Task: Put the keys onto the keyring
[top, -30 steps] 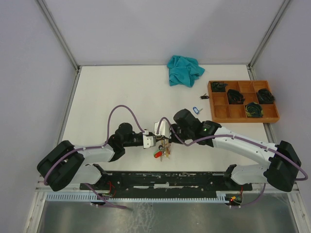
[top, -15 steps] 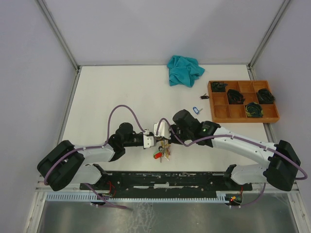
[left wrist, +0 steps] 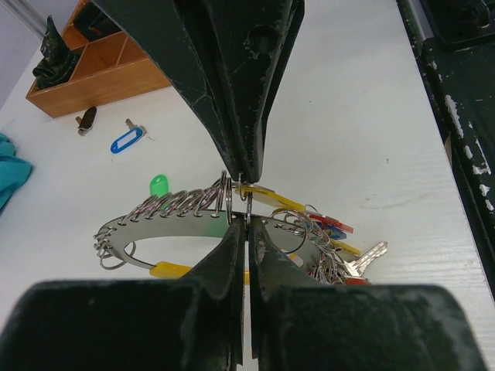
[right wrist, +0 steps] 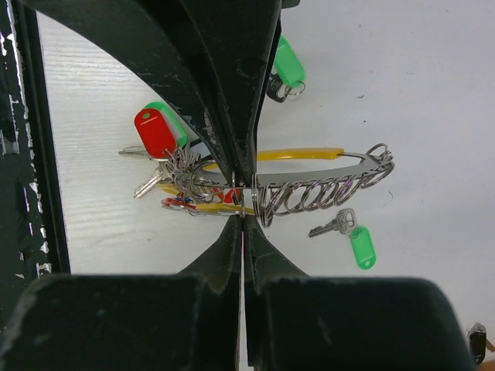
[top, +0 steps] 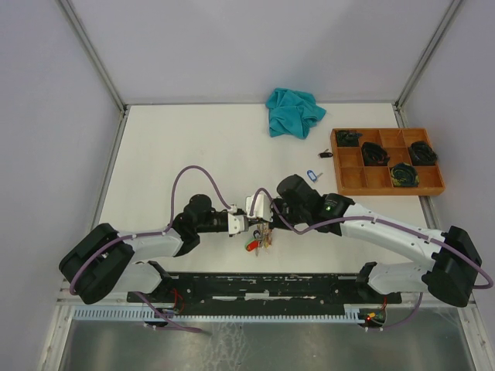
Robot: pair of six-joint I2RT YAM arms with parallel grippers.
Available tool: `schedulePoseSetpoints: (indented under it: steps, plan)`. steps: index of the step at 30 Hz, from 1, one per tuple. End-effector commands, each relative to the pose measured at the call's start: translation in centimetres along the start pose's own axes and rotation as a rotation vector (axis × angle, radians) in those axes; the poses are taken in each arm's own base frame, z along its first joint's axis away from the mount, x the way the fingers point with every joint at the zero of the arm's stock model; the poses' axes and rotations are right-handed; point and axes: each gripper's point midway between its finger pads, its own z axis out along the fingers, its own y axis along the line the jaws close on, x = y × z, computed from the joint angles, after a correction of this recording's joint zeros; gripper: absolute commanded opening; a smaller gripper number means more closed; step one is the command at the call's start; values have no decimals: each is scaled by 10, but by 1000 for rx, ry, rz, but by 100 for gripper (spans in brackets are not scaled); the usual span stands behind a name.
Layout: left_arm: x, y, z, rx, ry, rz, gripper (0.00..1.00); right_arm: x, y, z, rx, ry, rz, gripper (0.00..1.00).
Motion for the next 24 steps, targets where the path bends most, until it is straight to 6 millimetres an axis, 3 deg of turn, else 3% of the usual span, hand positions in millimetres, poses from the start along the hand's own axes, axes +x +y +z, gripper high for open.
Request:
schedulePoseSetpoints:
  steps: [1,14,24]
  plan:
    - [-34,21,4,-37,-105,63,3,-3,-4,-5,35,-6,-14,1]
    - [-32,21,5,-32,-100,56,3,-7,-5,-16,58,-35,-17,1]
    - [-33,20,5,-23,-104,52,3,-12,-1,-10,14,-44,-17,1]
